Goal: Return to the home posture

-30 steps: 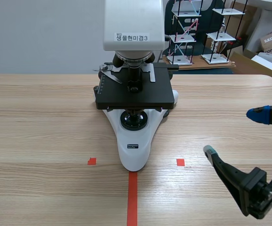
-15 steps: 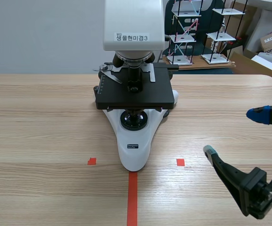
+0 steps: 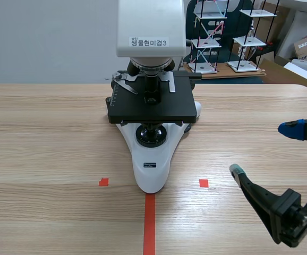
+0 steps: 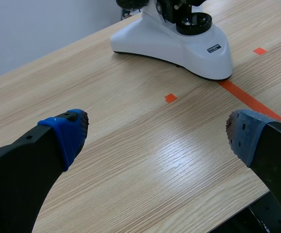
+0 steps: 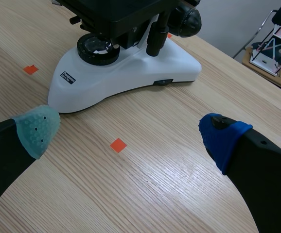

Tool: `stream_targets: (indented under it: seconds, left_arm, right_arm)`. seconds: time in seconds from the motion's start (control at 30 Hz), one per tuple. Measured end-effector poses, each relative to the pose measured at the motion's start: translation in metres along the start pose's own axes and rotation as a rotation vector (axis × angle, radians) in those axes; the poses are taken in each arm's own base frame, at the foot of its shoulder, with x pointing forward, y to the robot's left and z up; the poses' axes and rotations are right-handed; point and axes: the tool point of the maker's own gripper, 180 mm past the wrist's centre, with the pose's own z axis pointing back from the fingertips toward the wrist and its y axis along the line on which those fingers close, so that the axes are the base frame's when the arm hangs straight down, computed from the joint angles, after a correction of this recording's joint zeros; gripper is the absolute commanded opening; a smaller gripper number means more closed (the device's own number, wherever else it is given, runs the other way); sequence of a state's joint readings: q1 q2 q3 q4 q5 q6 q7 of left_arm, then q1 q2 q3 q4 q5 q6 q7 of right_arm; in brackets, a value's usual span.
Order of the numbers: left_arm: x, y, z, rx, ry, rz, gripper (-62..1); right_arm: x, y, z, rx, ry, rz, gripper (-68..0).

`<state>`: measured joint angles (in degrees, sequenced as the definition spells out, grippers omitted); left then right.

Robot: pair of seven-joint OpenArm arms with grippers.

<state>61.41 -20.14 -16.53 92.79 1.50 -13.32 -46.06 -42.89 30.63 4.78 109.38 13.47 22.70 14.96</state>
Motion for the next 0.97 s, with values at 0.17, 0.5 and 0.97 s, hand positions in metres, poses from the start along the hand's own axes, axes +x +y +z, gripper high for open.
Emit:
stream_targets:
  seconds: [0.17,0.5,0.97]
  left_arm:
    - [0.0013,0.0000,0.0000,0.000,-0.007,0.000,-1.1]
    - [0.0047,0.0000,0.0001,0.000,-0.026,0.000,-1.2]
    - [0.0055,0.0000,0.0001,0.000,-0.031,0.000,-1.2]
  right_arm:
    - [0.0000,0.0000,0.0000,0.000,0.000,0.000,-3.9]
    - [0.0000,0.0000,0.0000,0.000,0.000,0.000,-3.9]
    - [0.0000,0.0000,0.0000,0.000,0.000,0.000,-3.9]
